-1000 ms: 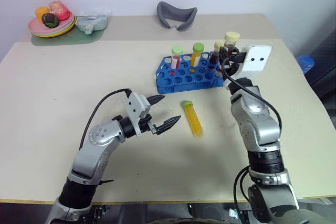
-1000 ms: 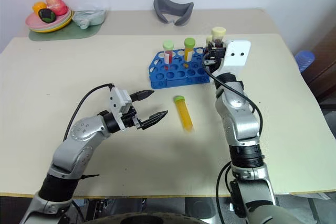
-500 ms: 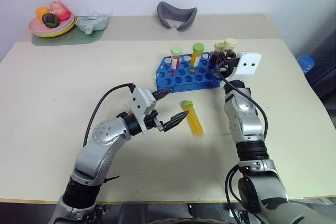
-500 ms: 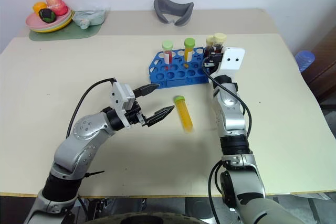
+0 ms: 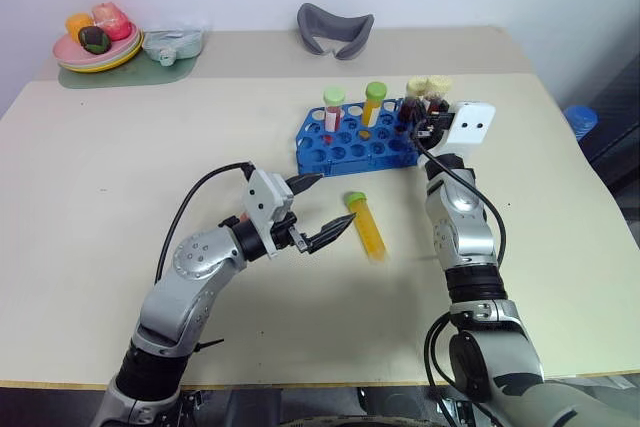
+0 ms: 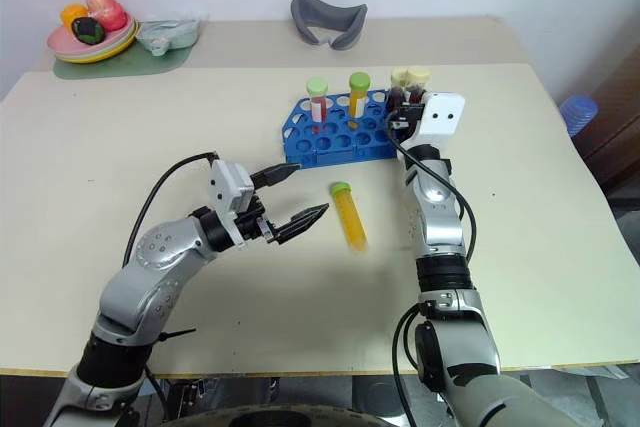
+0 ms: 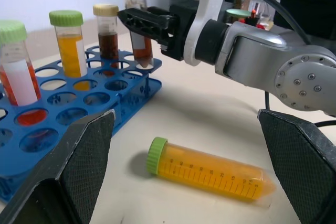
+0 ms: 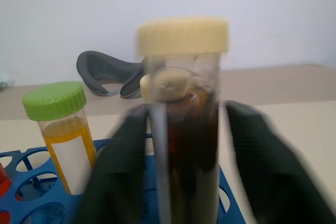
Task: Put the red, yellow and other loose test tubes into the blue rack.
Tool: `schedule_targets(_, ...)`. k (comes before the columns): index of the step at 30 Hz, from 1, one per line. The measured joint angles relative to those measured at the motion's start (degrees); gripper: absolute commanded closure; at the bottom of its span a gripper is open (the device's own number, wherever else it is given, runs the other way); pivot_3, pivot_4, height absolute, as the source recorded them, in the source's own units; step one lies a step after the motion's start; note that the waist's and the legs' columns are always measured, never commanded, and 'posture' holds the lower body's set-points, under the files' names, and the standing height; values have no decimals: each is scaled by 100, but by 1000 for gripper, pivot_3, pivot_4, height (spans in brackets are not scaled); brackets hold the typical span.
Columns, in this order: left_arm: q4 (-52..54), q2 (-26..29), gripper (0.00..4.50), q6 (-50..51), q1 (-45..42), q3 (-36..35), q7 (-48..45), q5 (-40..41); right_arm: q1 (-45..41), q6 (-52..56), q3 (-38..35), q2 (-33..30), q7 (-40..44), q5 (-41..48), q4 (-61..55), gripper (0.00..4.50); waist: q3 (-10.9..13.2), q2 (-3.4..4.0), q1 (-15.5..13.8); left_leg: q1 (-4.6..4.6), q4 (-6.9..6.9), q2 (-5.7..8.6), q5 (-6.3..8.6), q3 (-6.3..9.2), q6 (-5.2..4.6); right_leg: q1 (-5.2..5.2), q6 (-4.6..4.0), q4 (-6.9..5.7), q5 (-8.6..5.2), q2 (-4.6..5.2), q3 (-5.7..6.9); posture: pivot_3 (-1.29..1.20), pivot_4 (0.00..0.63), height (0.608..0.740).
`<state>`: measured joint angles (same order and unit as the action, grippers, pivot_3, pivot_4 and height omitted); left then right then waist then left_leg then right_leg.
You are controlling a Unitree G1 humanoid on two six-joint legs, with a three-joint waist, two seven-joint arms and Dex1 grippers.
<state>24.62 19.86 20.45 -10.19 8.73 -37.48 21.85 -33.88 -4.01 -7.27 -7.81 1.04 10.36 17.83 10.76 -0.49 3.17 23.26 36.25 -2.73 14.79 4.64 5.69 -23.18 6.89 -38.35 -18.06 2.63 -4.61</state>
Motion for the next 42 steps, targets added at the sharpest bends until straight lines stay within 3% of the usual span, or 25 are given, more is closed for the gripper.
schedule_targets(1, -10, 0, 0, -28, 39, 0, -9, -1, 0, 62, -4, -1, -33, -5, -78, 178, 0, 0, 4, 0, 0, 0, 0, 0, 0, 0, 0, 0, 0, 0, 0, 0, 150, 740)
schedule_targets(2, -31, 0, 0, -64, 64, 3, -18, -4, 0, 122, -14, -5, -63, -9, -169, 78, 0, 0, 6, 0, 0, 0, 0, 0, 1, 0, 0, -1, 0, 0, 0, 0, 150, 740)
schedule_targets(7, -85, 5, 0, -172, 136, 7, -34, -14, 153, 729, -131, -253, -89, 26, -1237, 78, 0, 2, -8, 0, 0, 0, 0, 1, 0, 0, 0, -1, 0, 1, 1, 0, 150, 740)
schedule_targets(13, -235, 278, 0, -181, 150, -217, 51, -110, 1052, 2874, -373, -1753, 988, 1117, -3587, 78, 0, 4, -60, 0, 0, 1, 2, 2, -4, 3, 0, 4, 0, -1, 1, 0, 150, 740)
schedule_targets(17, -398, 551, 0, -177, 108, -489, 5, -115, 1656, 5213, -395, -3270, 1784, 2452, -4994, 78, -2, 11, -57, -6, 0, 0, 4, 4, -9, 10, -1, 4, -1, -4, 0, 0, 150, 740)
schedule_targets(19, -502, 680, 0, -179, 70, -597, -64, -114, 1665, 6405, -337, -3486, 1686, 3007, -5463, 78, -3, 9, -44, -12, 1, -1, 5, 4, -9, 15, -2, 4, -1, -6, -1, 0, 150, 740)
schedule_targets(23, -636, 743, 0, -184, -47, -607, -188, -125, 746, 8939, -254, -2124, 735, 3768, -5614, 78, -1, 10, -8, -33, 1, 0, 4, 4, -9, 35, -3, 1, -1, -7, -2, 0, 150, 740)
schedule_targets(26, -645, 791, 0, -178, -168, -595, -224, -135, 199, 9569, 151, -1841, -292, 4418, -5342, 78, -2, 8, -60, -27, -2, 0, 5, 6, -9, 37, -2, 15, -1, -4, 2, 0, 150, 740)
schedule_targets(32, -636, 879, 0, -73, -210, -612, -221, -137, -723, 9612, 697, -1751, -3480, 6719, -3200, 78, -1, 7, -52, -6, 0, 1, 5, 6, -9, 19, -1, 16, 0, 0, 5, 0, 150, 740)
schedule_targets(37, -515, 889, 0, -48, -152, -622, -161, -136, -1503, 8290, 2275, -2626, -6268, 9782, -2096, 78, 0, 6, -2, 7, 0, -1, 6, 5, -13, 4, -1, 15, -1, -1, 5, 0, 150, 740)
schedule_targets(42, -403, 889, 0, -73, 75, -625, -105, -137, -1519, 7852, 2884, -2343, -7307, 10132, -1735, 78, 0, 7, 90, 9, 1, -1, 6, 6, -14, -1, -1, 10, -1, -2, 3, 0, 150, 740)
